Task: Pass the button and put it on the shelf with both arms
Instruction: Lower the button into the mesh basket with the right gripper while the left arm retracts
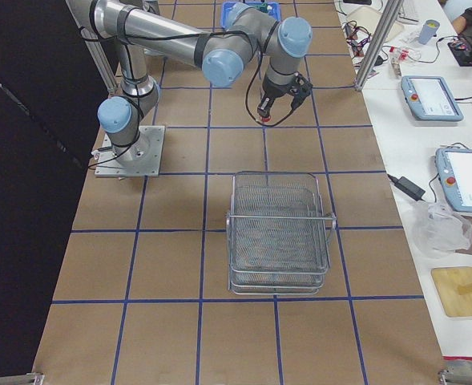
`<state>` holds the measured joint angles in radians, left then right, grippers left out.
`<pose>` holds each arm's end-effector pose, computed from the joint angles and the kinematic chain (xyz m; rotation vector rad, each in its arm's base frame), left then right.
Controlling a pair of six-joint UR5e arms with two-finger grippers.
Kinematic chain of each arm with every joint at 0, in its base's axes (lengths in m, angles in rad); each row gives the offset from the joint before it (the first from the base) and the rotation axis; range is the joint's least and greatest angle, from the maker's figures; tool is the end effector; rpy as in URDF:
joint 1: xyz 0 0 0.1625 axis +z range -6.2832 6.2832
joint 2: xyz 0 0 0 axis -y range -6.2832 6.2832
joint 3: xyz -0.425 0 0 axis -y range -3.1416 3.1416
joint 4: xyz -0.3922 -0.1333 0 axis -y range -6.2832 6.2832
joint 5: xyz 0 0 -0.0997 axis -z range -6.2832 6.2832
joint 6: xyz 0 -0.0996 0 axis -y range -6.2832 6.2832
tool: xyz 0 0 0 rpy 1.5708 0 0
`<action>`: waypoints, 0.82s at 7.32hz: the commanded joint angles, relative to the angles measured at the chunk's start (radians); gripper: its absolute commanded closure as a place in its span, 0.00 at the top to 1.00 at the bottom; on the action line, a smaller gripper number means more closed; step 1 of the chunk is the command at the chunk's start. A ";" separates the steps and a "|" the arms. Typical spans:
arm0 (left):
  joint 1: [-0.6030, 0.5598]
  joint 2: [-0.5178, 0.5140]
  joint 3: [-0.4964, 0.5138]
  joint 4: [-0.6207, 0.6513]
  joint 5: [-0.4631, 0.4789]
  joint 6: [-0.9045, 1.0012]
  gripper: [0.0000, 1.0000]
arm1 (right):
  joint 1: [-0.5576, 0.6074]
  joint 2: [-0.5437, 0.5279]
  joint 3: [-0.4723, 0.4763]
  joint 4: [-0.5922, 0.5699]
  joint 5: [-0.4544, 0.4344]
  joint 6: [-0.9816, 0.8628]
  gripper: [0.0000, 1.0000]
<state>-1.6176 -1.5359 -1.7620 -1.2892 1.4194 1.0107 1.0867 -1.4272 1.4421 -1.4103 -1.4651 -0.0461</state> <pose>-0.1708 -0.4763 0.4410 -1.5527 -2.6288 0.2770 -0.1212 -0.5394 0.4624 0.6624 2.9122 0.2120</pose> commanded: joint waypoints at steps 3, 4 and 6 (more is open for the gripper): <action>0.093 0.135 -0.076 -0.009 0.078 -0.267 1.00 | -0.148 0.091 -0.014 -0.260 -0.139 -0.383 0.00; 0.093 0.143 -0.082 -0.007 0.093 -0.423 1.00 | -0.203 0.131 -0.022 -0.306 -0.129 -0.467 0.00; 0.096 0.157 -0.082 -0.028 0.185 -0.510 1.00 | -0.235 0.148 -0.023 -0.300 -0.083 -0.463 0.00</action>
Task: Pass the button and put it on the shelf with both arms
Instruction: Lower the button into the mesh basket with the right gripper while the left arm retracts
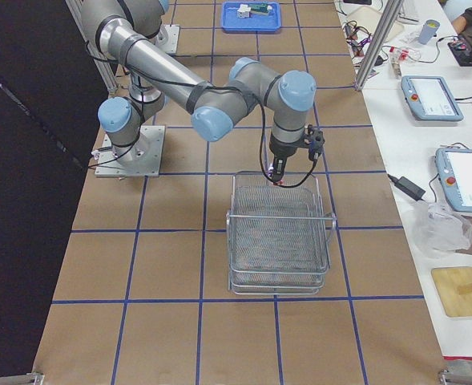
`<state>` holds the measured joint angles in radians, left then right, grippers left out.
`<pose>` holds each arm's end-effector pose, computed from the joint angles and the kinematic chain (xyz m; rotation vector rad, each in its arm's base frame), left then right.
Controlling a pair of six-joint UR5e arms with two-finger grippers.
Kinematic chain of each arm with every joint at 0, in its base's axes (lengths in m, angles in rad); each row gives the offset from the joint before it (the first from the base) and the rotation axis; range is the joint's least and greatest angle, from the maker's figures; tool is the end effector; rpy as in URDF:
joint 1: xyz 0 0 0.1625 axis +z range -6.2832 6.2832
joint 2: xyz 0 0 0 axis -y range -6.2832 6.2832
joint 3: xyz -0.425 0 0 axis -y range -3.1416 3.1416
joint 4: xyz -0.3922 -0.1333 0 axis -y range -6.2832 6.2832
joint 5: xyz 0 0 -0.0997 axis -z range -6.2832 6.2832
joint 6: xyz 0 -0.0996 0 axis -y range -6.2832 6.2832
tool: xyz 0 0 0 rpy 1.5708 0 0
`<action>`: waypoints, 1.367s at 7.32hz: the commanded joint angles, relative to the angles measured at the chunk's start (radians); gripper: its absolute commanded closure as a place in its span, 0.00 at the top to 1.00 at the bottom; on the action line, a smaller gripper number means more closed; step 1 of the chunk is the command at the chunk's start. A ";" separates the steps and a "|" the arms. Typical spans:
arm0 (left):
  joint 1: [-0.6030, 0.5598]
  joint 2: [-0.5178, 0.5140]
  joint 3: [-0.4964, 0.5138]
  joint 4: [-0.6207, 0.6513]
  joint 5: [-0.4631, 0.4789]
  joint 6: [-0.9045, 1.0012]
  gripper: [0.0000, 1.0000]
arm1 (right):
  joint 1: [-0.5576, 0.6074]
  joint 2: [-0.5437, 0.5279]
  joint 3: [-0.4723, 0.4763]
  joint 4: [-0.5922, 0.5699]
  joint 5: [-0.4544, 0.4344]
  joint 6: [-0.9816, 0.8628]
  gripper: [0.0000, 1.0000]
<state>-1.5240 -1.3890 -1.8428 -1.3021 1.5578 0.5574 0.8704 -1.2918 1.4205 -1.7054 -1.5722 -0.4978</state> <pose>-0.1144 -0.4354 0.4649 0.7819 2.9886 -0.2699 -0.2889 -0.5494 0.4217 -0.3172 -3.1210 0.0064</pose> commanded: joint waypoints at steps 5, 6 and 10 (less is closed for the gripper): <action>0.050 0.031 -0.001 -0.046 0.051 -0.307 1.00 | -0.013 0.045 0.011 0.003 0.089 0.002 0.21; 0.050 0.033 -0.001 -0.052 0.050 -0.342 1.00 | -0.013 0.054 0.000 0.006 0.077 0.002 0.21; 0.051 0.041 -0.009 -0.055 0.045 -0.395 1.00 | -0.013 0.065 0.005 0.021 0.023 0.002 0.53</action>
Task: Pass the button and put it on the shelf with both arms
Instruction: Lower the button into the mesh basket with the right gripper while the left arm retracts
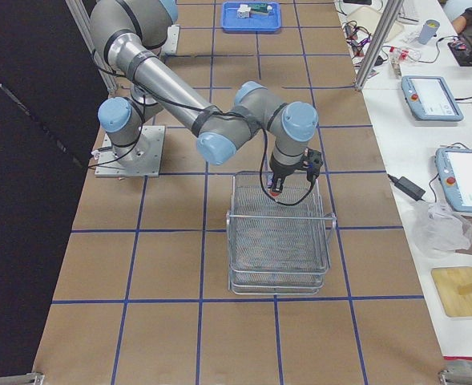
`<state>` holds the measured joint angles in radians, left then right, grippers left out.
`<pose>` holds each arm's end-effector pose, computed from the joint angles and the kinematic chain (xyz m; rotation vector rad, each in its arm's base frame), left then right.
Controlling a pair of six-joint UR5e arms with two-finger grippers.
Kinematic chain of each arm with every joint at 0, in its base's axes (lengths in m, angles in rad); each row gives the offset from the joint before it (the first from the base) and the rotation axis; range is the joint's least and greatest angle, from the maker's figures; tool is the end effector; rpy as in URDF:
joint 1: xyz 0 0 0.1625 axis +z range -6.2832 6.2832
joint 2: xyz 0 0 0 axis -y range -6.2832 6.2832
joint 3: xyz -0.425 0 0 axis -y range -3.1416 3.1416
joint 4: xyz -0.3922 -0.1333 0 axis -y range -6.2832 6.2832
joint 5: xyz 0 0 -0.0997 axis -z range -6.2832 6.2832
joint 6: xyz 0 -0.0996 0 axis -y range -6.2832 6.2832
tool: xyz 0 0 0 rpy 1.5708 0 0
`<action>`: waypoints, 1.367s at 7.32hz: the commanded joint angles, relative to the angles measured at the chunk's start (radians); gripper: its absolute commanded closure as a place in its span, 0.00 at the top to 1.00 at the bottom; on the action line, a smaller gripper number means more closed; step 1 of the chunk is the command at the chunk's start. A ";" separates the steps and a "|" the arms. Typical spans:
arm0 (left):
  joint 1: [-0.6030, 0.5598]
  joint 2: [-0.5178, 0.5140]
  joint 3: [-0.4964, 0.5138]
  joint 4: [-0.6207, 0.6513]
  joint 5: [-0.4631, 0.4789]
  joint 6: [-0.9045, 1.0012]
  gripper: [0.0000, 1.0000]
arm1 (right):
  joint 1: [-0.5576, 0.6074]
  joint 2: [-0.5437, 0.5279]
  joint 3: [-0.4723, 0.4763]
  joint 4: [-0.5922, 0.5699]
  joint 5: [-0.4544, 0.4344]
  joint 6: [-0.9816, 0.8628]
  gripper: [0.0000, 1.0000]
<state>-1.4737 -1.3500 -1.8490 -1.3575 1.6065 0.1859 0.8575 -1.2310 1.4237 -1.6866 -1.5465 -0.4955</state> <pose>-0.0892 -0.4231 0.4718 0.1322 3.0730 -0.2301 -0.3020 -0.5564 0.3812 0.3358 3.0586 0.0761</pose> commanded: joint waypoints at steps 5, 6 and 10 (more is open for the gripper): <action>-0.008 -0.075 0.065 -0.028 -0.017 -0.201 1.00 | 0.026 -0.028 -0.006 0.057 -0.030 0.000 1.00; -0.019 -0.084 0.074 -0.028 -0.034 -0.206 1.00 | 0.052 -0.085 -0.003 0.120 -0.030 0.003 1.00; -0.065 -0.146 0.142 -0.043 -0.053 -0.212 1.00 | 0.349 -0.255 0.011 0.264 -0.050 0.172 1.00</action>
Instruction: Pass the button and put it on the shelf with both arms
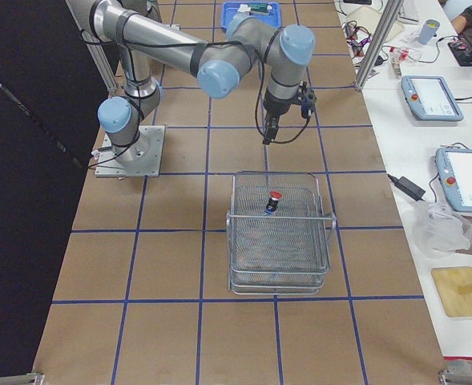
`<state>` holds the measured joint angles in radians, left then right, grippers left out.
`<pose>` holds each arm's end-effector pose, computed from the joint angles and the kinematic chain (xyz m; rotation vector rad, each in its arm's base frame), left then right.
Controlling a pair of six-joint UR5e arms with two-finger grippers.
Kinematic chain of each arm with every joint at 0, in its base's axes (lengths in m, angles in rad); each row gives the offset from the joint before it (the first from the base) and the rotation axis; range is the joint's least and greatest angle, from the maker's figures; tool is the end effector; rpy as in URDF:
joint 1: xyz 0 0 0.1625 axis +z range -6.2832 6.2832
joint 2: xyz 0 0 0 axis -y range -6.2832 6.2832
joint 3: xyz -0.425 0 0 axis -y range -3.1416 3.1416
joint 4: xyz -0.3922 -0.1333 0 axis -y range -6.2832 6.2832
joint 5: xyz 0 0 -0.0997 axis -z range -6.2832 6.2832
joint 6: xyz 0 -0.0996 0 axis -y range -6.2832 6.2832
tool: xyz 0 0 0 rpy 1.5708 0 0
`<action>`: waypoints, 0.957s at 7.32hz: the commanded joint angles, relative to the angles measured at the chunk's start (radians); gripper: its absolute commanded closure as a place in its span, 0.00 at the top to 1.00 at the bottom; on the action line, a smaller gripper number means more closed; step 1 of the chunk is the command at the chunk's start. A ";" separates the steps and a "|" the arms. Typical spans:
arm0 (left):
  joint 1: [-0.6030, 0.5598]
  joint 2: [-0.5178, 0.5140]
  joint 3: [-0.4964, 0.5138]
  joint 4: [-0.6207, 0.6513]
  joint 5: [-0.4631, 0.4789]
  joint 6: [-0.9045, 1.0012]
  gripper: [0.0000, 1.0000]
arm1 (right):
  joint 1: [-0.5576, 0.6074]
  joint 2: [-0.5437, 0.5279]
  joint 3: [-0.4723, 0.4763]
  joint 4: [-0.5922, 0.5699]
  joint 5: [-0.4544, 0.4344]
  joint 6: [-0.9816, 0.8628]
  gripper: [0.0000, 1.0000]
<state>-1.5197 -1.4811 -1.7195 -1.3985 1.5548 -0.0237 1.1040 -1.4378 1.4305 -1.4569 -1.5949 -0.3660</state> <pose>-0.1110 -0.4701 0.4750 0.1153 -3.1200 0.1774 -0.1248 -0.5385 0.4770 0.1550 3.1122 0.1672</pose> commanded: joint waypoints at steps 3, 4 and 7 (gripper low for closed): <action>-0.022 -0.010 0.012 0.003 -0.002 -0.001 1.00 | 0.357 -0.082 0.014 0.053 0.000 0.210 1.00; -0.022 -0.008 0.012 0.003 -0.002 -0.001 1.00 | 0.429 -0.087 0.039 0.046 0.012 0.276 1.00; -0.020 -0.007 0.012 0.003 -0.001 0.004 1.00 | 0.473 -0.215 0.212 -0.002 -0.002 0.358 1.00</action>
<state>-1.5409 -1.4892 -1.7073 -1.3959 1.5536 -0.0219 1.5648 -1.5901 1.5578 -1.4261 -1.5924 -0.0283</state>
